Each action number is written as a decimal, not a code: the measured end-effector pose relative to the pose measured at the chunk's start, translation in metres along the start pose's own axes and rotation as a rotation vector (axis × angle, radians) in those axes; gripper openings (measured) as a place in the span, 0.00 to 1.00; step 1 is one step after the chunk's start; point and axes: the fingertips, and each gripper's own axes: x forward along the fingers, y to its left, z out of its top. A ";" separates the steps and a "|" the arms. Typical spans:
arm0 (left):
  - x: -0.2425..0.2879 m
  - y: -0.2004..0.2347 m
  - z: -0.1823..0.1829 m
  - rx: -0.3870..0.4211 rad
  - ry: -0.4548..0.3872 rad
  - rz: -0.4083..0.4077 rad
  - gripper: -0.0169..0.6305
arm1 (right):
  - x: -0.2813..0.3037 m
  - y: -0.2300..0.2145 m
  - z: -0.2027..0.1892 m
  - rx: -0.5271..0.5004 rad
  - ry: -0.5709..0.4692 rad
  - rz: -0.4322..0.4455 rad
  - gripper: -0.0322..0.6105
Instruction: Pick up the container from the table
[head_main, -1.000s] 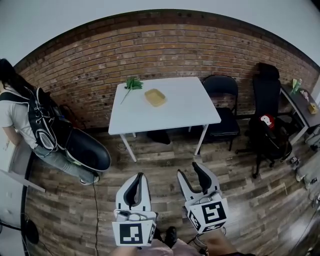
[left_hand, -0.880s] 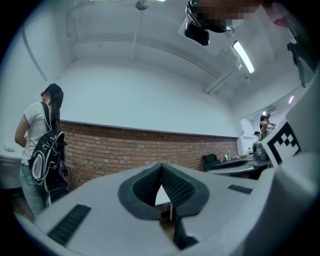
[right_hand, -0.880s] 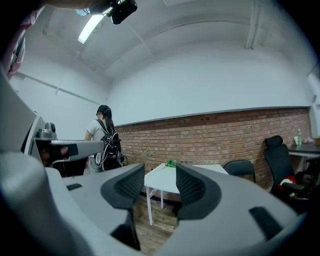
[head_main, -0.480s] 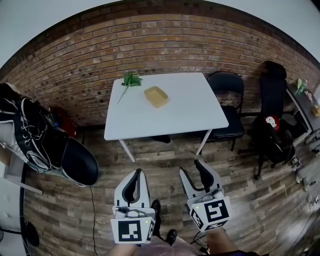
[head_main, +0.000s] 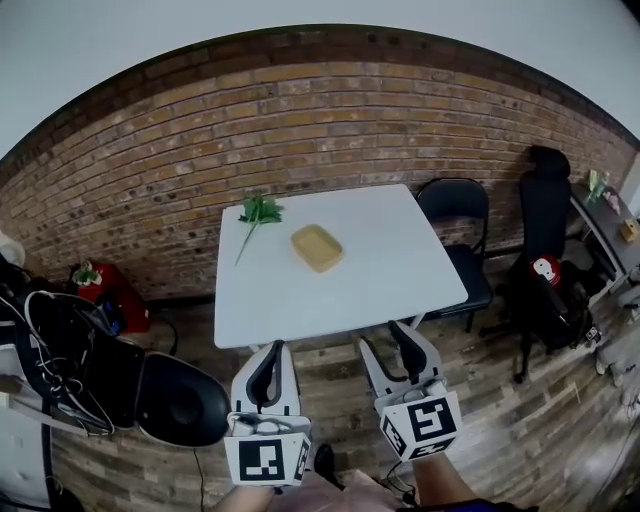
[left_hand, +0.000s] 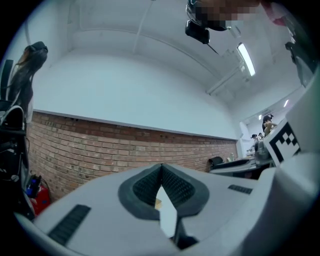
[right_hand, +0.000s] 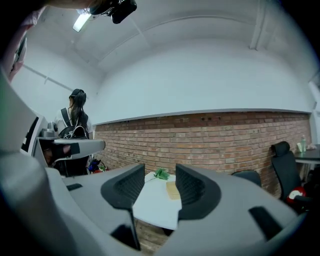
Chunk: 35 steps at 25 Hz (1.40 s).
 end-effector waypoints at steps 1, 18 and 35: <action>0.006 0.005 0.001 0.000 -0.005 -0.005 0.04 | 0.007 -0.002 0.003 -0.002 -0.004 -0.010 0.36; 0.082 0.036 -0.047 -0.027 0.073 -0.032 0.04 | 0.086 -0.038 -0.015 0.004 0.043 -0.054 0.35; 0.259 0.072 -0.087 0.020 0.144 0.077 0.04 | 0.265 -0.144 -0.039 0.056 0.085 0.057 0.35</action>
